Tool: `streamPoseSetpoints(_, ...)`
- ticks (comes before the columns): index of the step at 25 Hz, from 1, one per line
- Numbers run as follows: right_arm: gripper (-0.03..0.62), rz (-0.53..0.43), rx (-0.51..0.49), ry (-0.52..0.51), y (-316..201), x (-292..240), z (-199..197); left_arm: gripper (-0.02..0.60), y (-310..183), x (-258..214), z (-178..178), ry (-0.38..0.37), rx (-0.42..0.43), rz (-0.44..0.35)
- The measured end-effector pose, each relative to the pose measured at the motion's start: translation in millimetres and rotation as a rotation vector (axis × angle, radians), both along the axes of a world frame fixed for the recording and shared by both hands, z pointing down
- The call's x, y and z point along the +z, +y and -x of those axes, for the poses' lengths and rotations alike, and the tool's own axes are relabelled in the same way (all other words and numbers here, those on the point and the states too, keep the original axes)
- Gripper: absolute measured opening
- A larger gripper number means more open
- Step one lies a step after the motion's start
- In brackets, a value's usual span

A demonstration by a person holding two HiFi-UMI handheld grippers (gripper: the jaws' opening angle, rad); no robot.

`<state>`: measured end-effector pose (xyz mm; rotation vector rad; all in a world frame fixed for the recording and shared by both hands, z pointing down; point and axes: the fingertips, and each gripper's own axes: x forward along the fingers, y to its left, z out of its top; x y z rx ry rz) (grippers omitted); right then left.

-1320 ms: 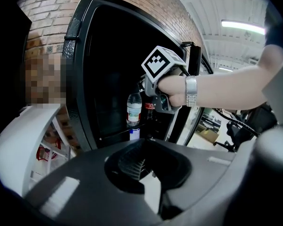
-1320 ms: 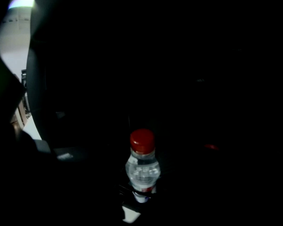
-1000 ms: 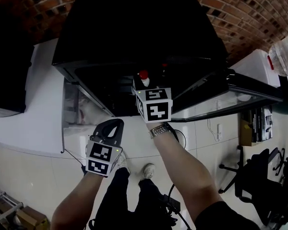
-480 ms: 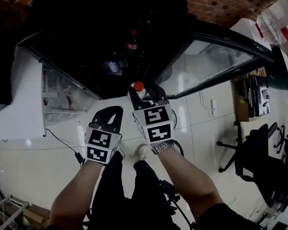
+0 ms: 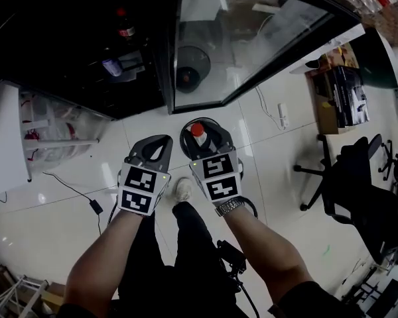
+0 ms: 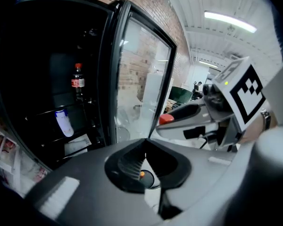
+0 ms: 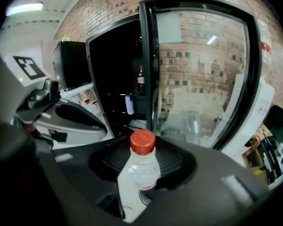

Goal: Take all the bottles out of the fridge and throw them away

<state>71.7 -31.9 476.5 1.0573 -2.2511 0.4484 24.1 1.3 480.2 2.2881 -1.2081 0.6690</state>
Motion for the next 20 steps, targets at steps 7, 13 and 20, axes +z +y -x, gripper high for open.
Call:
streamPoseSetpoints(7, 0.156, 0.098, 0.043, 0.035, 28.8, 71.1, -61.2, 0.003, 7.1, 37.5, -65.1, -0.010, 0.084, 0.061)
streamPoseSetpoints(13, 0.156, 0.159, 0.082, 0.054, 35.7, 132.5, -90.5, 0.003, 12.1, 75.3, -96.1, -0.026, 0.146, 0.108)
streamPoseSetpoints(20, 0.156, 0.209, 0.107, 0.081, 38.0, 207.6, -100.3, 0.003, 19.3, 129.8, -109.7, -0.033, 0.185, 0.157)
